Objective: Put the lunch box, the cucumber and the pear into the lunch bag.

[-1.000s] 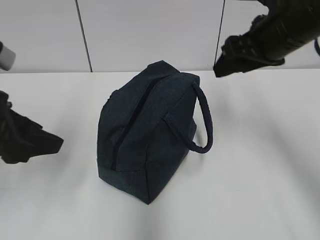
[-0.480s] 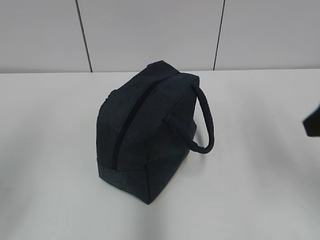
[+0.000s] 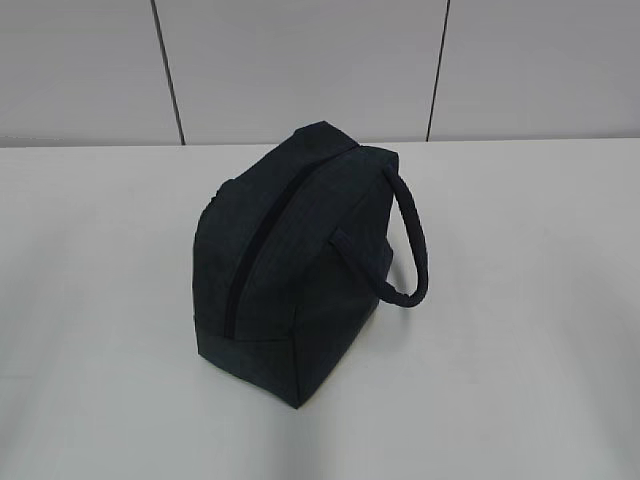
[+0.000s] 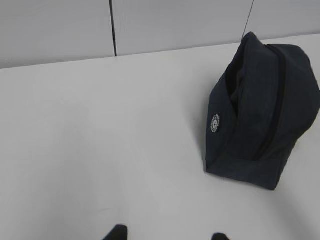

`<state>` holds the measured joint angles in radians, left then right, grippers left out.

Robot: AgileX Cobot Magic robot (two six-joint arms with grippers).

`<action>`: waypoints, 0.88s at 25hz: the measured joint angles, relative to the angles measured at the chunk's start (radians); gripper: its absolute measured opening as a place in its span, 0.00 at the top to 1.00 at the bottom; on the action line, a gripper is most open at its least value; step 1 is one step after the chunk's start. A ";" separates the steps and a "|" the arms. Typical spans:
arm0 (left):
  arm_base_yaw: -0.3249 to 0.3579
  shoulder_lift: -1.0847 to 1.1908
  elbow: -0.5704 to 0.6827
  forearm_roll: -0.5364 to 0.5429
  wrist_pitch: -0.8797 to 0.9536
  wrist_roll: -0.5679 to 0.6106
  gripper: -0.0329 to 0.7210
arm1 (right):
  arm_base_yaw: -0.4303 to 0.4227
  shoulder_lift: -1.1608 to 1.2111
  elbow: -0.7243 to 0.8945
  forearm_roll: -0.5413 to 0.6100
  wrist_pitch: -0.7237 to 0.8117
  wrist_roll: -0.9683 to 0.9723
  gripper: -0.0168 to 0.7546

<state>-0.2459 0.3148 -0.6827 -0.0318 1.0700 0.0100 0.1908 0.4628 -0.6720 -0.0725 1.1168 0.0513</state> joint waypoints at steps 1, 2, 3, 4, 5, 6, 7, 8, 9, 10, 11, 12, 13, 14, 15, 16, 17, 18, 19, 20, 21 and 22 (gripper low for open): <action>0.000 -0.007 0.000 0.005 0.013 0.000 0.55 | 0.000 -0.034 0.027 0.000 0.005 -0.008 0.35; 0.000 -0.012 0.000 0.009 0.023 0.000 0.55 | 0.000 -0.074 0.050 0.000 0.012 -0.018 0.35; 0.000 -0.019 0.002 0.013 0.029 0.000 0.55 | 0.000 -0.113 0.080 0.000 0.017 -0.026 0.35; 0.000 -0.026 0.010 0.019 0.031 0.000 0.55 | 0.000 -0.146 0.111 0.000 0.022 -0.032 0.35; 0.000 -0.032 0.020 0.032 0.032 0.000 0.55 | 0.000 -0.185 0.136 0.000 0.023 -0.038 0.35; 0.000 -0.038 0.036 0.032 0.031 0.000 0.55 | 0.000 -0.223 0.161 0.000 0.023 -0.051 0.35; 0.000 -0.043 0.055 0.038 0.028 0.000 0.55 | 0.000 -0.253 0.173 0.000 0.023 -0.051 0.35; 0.000 -0.048 0.074 0.042 0.017 0.000 0.55 | 0.000 -0.287 0.177 0.000 0.023 -0.051 0.35; 0.000 -0.050 0.097 0.044 0.010 0.000 0.55 | 0.000 -0.320 0.177 -0.002 0.023 -0.051 0.35; 0.000 -0.051 0.117 0.045 0.007 0.000 0.55 | 0.000 -0.349 0.177 -0.007 0.023 -0.057 0.35; 0.000 -0.051 0.127 0.045 0.010 0.000 0.55 | 0.000 -0.370 0.177 -0.012 0.023 -0.057 0.35; 0.000 -0.051 0.131 0.046 0.008 0.000 0.55 | 0.000 -0.391 0.177 -0.014 0.023 -0.057 0.35; 0.000 -0.051 0.131 0.047 0.008 0.000 0.55 | 0.000 -0.408 0.177 -0.014 0.023 -0.057 0.35; 0.000 -0.051 0.131 0.048 0.008 0.000 0.55 | 0.000 -0.418 0.177 -0.015 0.023 -0.057 0.35; 0.000 -0.051 0.132 0.050 0.013 0.000 0.55 | 0.000 -0.427 0.177 -0.015 0.023 -0.057 0.35; 0.000 -0.051 0.136 0.052 0.019 0.000 0.55 | 0.000 -0.437 0.177 -0.015 0.023 -0.057 0.35; 0.000 -0.056 0.143 0.055 0.022 0.000 0.55 | 0.000 -0.446 0.177 -0.015 0.023 -0.057 0.35; 0.000 -0.064 0.148 0.056 0.027 0.000 0.55 | 0.000 -0.453 0.177 -0.015 0.023 -0.057 0.35; 0.000 -0.076 0.151 0.056 0.028 0.000 0.56 | 0.000 -0.462 0.177 -0.015 0.023 -0.057 0.35; 0.000 -0.090 0.153 0.056 0.029 0.000 0.56 | 0.000 -0.470 0.177 -0.015 0.023 -0.057 0.35; 0.000 -0.109 0.153 0.056 0.029 0.000 0.56 | 0.000 -0.476 0.177 -0.016 0.023 -0.058 0.35; 0.000 -0.129 0.153 0.056 0.030 0.000 0.56 | 0.000 -0.478 0.177 -0.016 0.023 -0.058 0.35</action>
<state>-0.2459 0.1855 -0.5293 0.0242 1.0995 0.0095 0.1908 -0.0149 -0.4949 -0.0881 1.1403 -0.0068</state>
